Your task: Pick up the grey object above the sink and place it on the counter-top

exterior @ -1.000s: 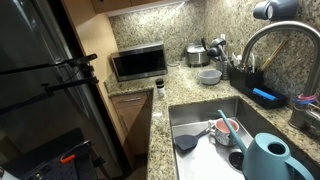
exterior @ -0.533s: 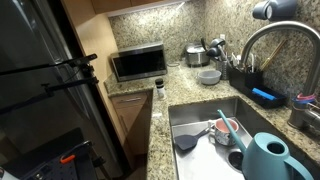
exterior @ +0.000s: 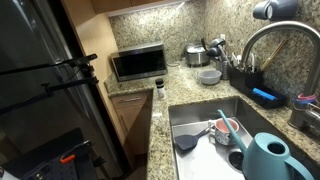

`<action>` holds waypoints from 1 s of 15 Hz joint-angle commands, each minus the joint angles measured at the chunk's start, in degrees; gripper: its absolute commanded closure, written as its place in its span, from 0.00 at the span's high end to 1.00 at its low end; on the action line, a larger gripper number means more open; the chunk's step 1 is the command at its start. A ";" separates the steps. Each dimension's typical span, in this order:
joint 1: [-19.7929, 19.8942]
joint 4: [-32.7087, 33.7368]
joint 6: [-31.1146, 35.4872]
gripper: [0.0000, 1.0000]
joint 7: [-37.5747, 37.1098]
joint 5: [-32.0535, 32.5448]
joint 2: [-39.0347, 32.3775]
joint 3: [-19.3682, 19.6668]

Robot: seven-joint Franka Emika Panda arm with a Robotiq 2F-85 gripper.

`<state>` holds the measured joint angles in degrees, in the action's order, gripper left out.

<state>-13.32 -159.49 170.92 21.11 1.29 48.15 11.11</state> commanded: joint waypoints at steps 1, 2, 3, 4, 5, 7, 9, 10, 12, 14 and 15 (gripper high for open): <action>0.12 0.08 0.85 1.00 -0.97 1.40 -2.00 -0.28; 0.22 0.06 1.56 1.00 -1.08 1.56 -3.13 -0.48; -0.21 0.05 2.07 1.00 -0.46 1.90 -4.31 -0.23; 0.45 0.04 3.07 1.00 -0.60 2.44 -5.59 -0.75; 0.40 0.04 3.68 1.00 -0.65 2.65 -6.91 -0.85; 0.60 0.03 5.56 1.00 -0.66 3.50 -9.43 -1.10; 1.27 0.03 8.70 1.00 -0.96 4.42 -12.57 -1.64; 1.09 0.00 9.46 1.00 -1.04 4.62 -13.79 -1.43; 1.95 0.13 12.63 1.00 -1.45 5.29 -16.92 -2.02; 2.63 0.87 16.13 1.00 -1.86 6.03 -20.43 -2.38; 3.24 1.29 17.55 1.00 -2.03 6.46 -22.01 -2.66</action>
<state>-12.26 -159.54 183.73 20.90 5.78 31.13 9.84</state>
